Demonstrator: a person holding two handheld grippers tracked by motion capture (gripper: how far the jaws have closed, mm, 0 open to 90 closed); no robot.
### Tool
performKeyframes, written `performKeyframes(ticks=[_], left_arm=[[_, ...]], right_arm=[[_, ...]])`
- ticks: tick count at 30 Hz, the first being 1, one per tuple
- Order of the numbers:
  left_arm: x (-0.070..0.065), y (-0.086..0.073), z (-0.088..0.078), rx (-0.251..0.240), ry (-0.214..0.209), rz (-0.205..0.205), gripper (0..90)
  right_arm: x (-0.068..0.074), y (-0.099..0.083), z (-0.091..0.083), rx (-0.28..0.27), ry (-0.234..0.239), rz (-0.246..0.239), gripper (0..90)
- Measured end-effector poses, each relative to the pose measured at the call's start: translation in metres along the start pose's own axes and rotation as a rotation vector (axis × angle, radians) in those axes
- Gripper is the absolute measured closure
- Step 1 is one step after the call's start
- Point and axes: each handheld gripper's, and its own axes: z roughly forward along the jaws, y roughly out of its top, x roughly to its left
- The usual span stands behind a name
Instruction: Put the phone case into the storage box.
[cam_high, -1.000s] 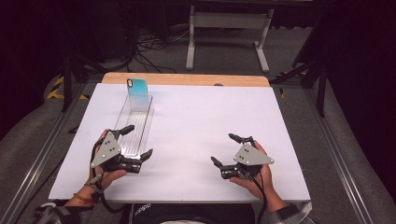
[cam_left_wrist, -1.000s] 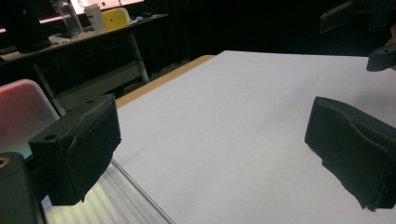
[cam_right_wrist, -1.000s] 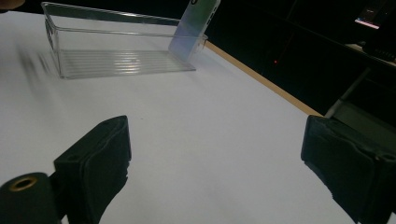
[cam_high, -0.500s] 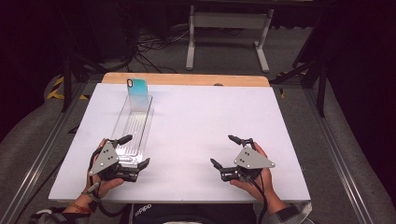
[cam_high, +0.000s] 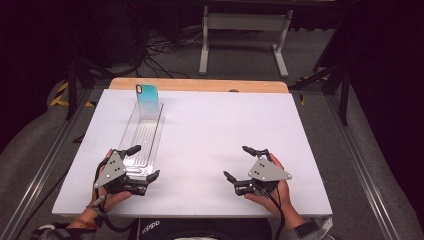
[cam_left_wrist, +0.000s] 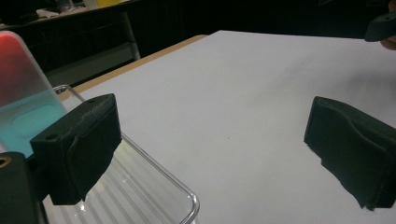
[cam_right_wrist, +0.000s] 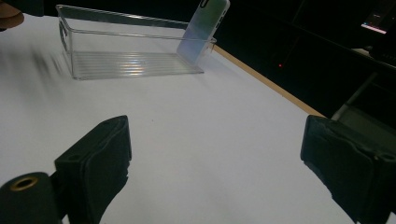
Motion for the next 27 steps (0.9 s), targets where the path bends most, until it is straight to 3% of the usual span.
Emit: performKeyframes(ticks=[6,27], left_arm=[[0.0010,0.0000,0.0004,-0.003,-0.009,0.006,4.5],[-0.0001,0.0003,-0.0002,0.009,0.006,0.011,4.7]], right_arm=[[-0.0016,-0.0010,0.0006,0.014,-0.016,-0.004,9.5],[0.0003,-0.0020,0.0029,0.024,-0.002,0.000,10.2]])
